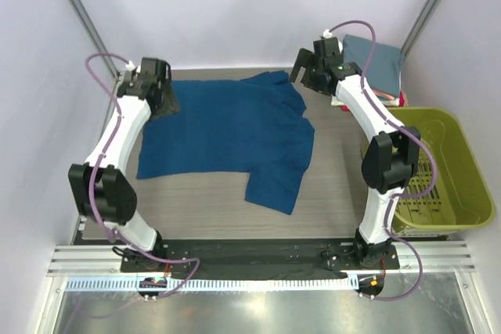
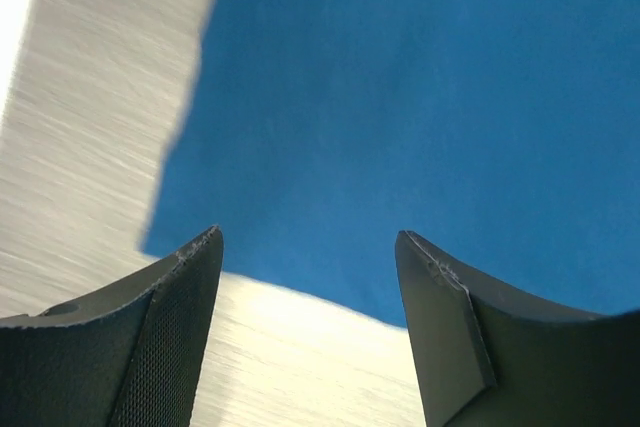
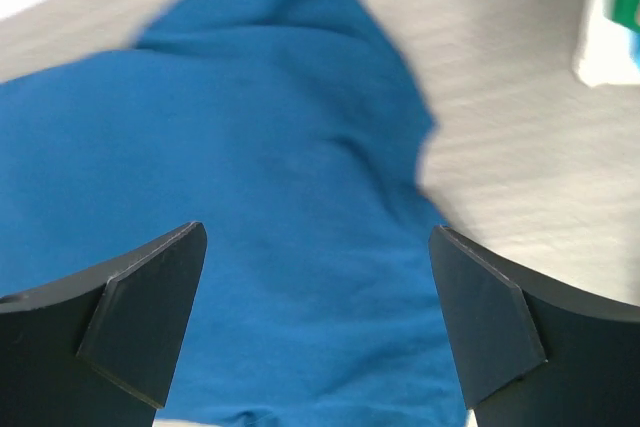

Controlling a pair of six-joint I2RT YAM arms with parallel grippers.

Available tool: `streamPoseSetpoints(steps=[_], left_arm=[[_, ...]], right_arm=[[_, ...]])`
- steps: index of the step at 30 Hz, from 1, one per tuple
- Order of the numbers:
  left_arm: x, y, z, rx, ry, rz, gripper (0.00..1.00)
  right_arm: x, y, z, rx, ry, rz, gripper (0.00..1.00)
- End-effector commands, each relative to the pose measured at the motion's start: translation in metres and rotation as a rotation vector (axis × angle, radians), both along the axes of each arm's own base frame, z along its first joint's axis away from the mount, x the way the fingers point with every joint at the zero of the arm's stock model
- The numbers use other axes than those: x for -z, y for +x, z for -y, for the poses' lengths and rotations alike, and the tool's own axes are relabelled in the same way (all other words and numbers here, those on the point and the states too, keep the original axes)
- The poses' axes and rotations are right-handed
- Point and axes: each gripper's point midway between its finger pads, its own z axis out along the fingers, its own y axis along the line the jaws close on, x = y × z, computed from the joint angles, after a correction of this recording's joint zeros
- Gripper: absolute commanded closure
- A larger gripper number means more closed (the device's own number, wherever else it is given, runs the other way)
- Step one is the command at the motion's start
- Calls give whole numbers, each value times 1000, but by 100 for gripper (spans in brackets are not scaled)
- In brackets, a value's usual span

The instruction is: Fold and stack the t-shirts

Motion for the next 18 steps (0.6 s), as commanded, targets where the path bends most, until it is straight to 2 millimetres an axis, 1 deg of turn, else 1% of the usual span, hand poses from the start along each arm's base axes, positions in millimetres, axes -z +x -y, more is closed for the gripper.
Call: streamPoseSetpoints(steps=[1,2,3,4,5,6,7,8,9,10,11,12,13,14,15,16,17,18], left_arm=[[43,-2,10,-75,-91,36,29],[48,-2,10,-86,-97,44,30],[55,-2,10,-96,-102,42,30],[63,-4,11,-116,-113,30,31],[69,-7,14,-124,-132,15,33],[71,-9,15,-134,-147,18,34],[72,-10,17,-162,-173,33,35],[88,-26,14,-190,-170,6,35],[76,-28,8,-217,-165,80,35],[78,-38,3,-265,-169,101,35],[94,-58,-3,-302,-154,78,34],[98,-66,-11,-336,-153,102,34],[84,-74,-14,-357,-170,175,34],[85,-81,-17,-378,-175,197,34],[98,-97,-21,-396,-176,179,34],[92,-104,-25,-413,-178,211,34],[93,-112,-28,-449,-184,218,36],[103,-126,-35,-480,-165,195,37]], right_arm=[[25,10,-26,-77,61,24,1],[33,10,-30,-84,60,13,2],[36,7,-42,-132,98,-3,2],[46,5,-48,-148,103,-23,2],[53,-1,-56,-175,103,-42,2],[57,-6,-59,-185,93,-51,3],[57,-11,-59,-183,81,-49,3],[72,-24,-55,-173,60,-85,3],[76,-32,-53,-159,46,-92,2],[81,-50,-46,-148,51,-92,2],[83,-59,-43,-143,56,-86,2],[85,-69,-39,-138,61,-83,2],[103,-90,-34,-124,71,-106,2],[88,-100,-30,-118,89,-65,2],[85,-110,-28,-114,100,-55,2],[102,-128,-18,-82,80,-83,2],[102,-137,-15,-76,84,-78,2],[85,-145,-13,-69,98,-32,2]])
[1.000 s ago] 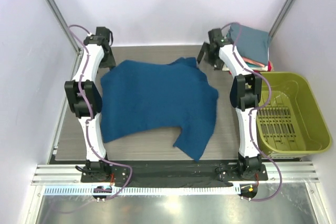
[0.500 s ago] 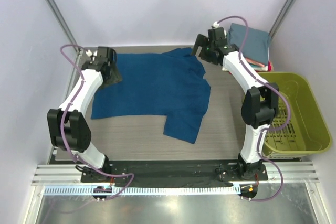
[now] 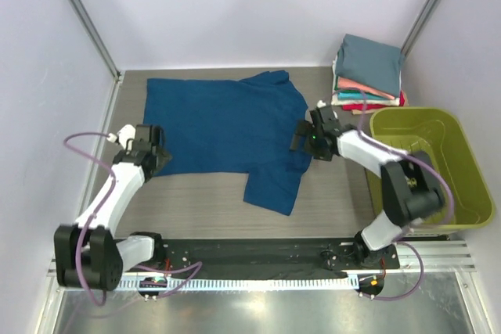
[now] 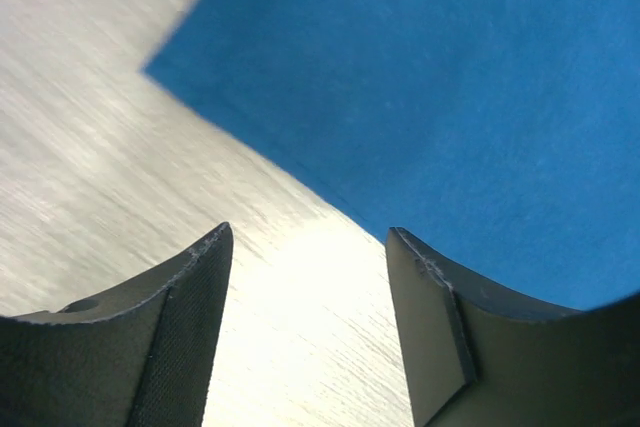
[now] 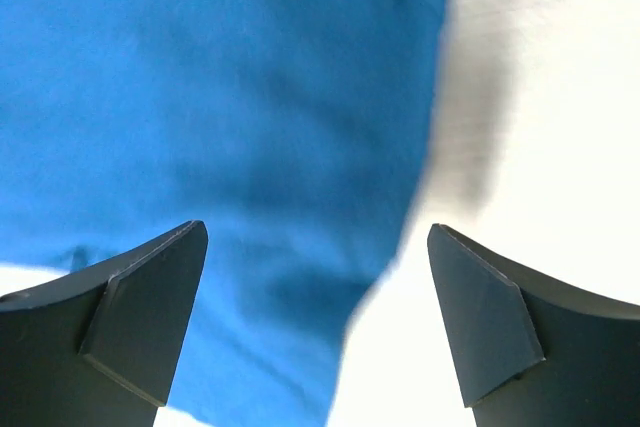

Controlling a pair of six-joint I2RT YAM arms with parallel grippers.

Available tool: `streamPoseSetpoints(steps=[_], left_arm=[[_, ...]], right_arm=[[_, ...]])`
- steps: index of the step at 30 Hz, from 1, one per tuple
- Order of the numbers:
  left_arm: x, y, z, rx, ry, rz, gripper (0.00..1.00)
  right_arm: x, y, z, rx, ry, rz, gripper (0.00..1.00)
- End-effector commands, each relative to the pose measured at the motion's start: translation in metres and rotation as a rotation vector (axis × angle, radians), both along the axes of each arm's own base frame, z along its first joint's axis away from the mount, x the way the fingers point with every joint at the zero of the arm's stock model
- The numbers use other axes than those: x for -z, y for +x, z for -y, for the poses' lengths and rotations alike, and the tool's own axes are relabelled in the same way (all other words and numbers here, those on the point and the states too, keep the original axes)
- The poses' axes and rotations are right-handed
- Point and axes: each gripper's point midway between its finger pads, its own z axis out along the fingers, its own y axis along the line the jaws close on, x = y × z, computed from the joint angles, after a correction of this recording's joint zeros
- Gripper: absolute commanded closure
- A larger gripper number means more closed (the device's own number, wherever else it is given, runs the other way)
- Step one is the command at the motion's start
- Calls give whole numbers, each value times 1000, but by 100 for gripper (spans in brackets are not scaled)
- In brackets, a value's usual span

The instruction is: Fold and stack the t-shirts

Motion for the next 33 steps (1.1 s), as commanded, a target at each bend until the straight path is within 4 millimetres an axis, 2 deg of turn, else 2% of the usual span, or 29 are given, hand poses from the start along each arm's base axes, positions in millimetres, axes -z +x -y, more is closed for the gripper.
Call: streamPoseSetpoints(steps=[1,3,4,6,7,8,9,13,17,28,33], left_arm=[[-13,-5,-25,-181,33,146,37],[-9,-7,-26,-211,14,183,36],[0,-13,-28,-226,5,168,36],[8,-15,-35,-275,-8,162,36],[13,-17,-38,-288,-10,157,36],[19,-15,-35,-280,-27,143,37],[19,-14,-48,-332,-39,155,37],[24,-7,-54,-359,-47,155,38],[24,-1,-63,-379,-18,168,39],[45,7,-70,-426,10,112,47],[54,11,-75,-428,9,101,54]], right_arm=[[-48,-2,1,72,70,209,2],[-58,-17,1,66,83,249,2],[-48,-30,3,66,79,225,1],[-51,-44,0,58,122,226,1],[-42,-54,2,55,124,204,1],[-41,-59,2,53,133,200,1],[-40,-64,1,42,143,195,1],[-35,-83,-1,-3,169,175,1],[-29,-93,-2,-18,190,155,1],[-14,-117,-10,-41,271,110,2],[-11,-128,-24,-59,322,87,6]])
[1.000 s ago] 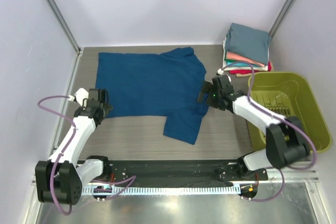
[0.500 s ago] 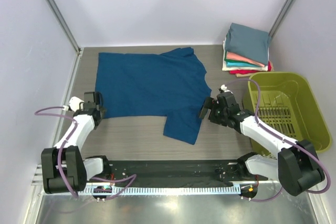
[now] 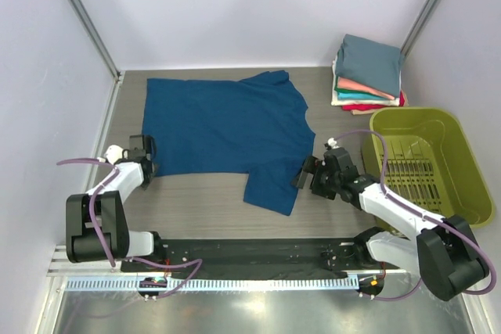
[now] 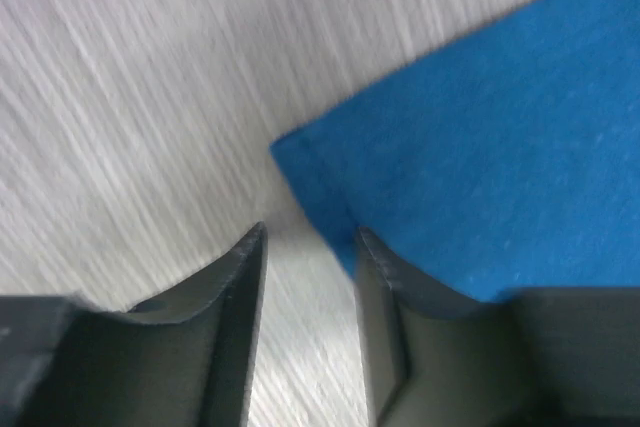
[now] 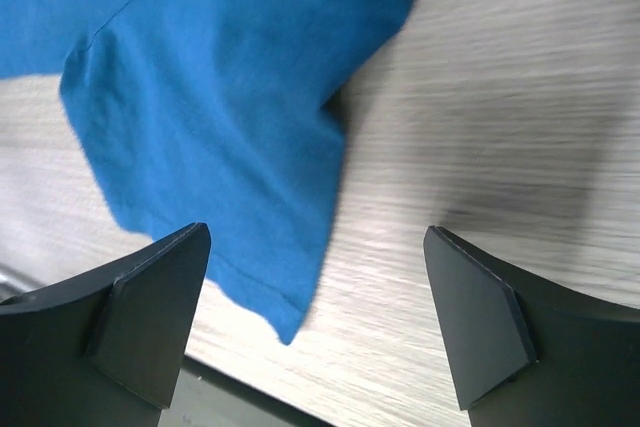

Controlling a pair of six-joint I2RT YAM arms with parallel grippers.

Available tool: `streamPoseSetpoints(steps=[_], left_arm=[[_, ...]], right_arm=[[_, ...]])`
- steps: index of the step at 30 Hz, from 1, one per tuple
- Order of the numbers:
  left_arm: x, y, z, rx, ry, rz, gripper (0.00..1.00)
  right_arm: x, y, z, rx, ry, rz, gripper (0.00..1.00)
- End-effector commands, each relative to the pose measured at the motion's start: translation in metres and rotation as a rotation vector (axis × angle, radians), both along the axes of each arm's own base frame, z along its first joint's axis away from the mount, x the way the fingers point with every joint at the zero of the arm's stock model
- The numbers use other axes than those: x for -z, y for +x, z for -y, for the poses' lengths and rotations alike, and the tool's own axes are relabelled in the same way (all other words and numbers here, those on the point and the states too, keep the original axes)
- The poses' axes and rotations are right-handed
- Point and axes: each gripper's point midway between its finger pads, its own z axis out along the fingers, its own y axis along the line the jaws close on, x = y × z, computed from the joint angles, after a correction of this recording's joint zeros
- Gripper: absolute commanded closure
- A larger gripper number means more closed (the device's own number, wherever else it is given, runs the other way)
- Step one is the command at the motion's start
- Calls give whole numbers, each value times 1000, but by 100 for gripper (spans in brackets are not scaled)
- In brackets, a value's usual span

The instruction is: Fold and stack the t-shirts

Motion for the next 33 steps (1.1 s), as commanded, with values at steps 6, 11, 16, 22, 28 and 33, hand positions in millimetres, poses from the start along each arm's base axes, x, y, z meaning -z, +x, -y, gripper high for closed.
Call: streamPoseSetpoints(steps=[6,11,16,22,28,33], left_arm=[[-2,27,-18,-33,-25,99,77],[-1,31,-18,-21,-36,113,100],[0,32,-16,-7,-43,135,100],[0,34,-15,8,-47,137,100],[-1,34,-14,14,-46,143,100],[-1,32,-13,18,-48,149,100]], right_arm=[[-3,-17,-39,-56,95,-11,11],[3,-38,-52,-71,92,-45,18],[14,-61,-57,-79,89,-83,28],[22,-64,-61,-75,61,-87,50],[22,-71,-66,-78,71,-100,62],[25,-78,-65,-67,44,-101,46]])
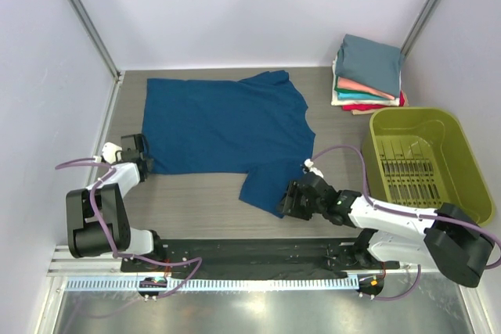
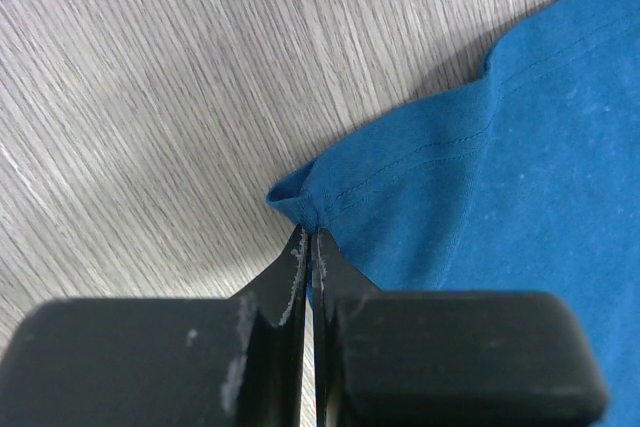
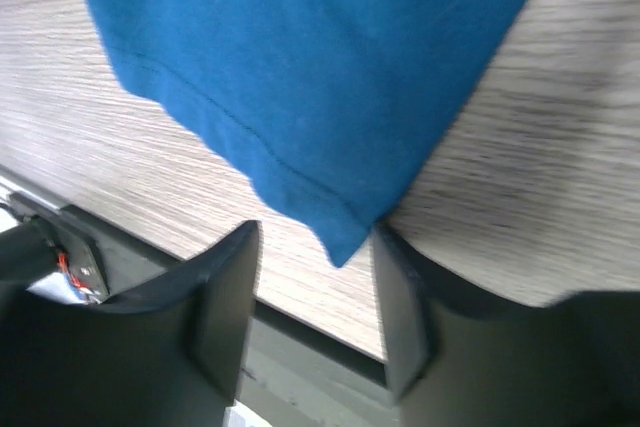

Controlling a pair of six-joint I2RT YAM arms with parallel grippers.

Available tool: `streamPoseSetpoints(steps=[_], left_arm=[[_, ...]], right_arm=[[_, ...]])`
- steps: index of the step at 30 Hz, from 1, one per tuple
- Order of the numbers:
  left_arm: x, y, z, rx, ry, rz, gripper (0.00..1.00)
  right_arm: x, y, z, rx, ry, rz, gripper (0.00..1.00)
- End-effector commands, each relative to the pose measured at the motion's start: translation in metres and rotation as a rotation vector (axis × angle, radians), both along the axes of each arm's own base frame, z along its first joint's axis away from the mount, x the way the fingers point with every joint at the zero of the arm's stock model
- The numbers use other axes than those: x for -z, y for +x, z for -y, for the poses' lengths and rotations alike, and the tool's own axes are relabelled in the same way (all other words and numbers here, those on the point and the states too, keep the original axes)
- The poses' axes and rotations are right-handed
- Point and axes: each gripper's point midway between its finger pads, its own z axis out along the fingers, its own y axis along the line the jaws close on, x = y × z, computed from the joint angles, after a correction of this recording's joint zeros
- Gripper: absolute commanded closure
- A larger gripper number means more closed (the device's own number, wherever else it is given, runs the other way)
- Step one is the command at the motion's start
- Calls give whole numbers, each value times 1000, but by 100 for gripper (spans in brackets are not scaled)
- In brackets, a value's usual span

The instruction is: Fold and stack the t-shirts

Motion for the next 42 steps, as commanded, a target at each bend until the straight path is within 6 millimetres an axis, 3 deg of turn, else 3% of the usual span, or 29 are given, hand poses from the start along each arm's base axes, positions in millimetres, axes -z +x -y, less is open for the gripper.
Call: streamPoseSetpoints(steps=[1,3,7,13,16,18,24,29,32,38,42], left_arm=[[-3,2,-2,6,9,29,100],[-3,2,-2,10,9,28,100],[-4,4,-1,16,8,33,100],[-4,5,0,29,6,35,100],[-3,5,1,35,6,30,100],[-4,6,1,38,5,34,100],[-6,4,5,57,-1,45,100],[-12,-1,23,121,-37,81,100],[-15,-6,32,146,-57,90,100],[-24,-19,61,204,-141,137,100],[-43,-31,63,210,-136,138,100]], right_arm=[[9,-2,7,36,-49,-3,42],[16,-2,5,35,-71,-12,33],[29,0,3,38,-101,-15,35],[40,3,6,50,-128,-10,73],[40,5,13,67,-152,10,97],[39,9,20,86,-182,32,98],[11,18,40,139,-221,116,99],[-29,24,59,202,-221,205,98],[-37,21,69,212,-239,213,99],[-62,18,73,208,-201,238,99],[-99,26,69,206,-174,304,98]])
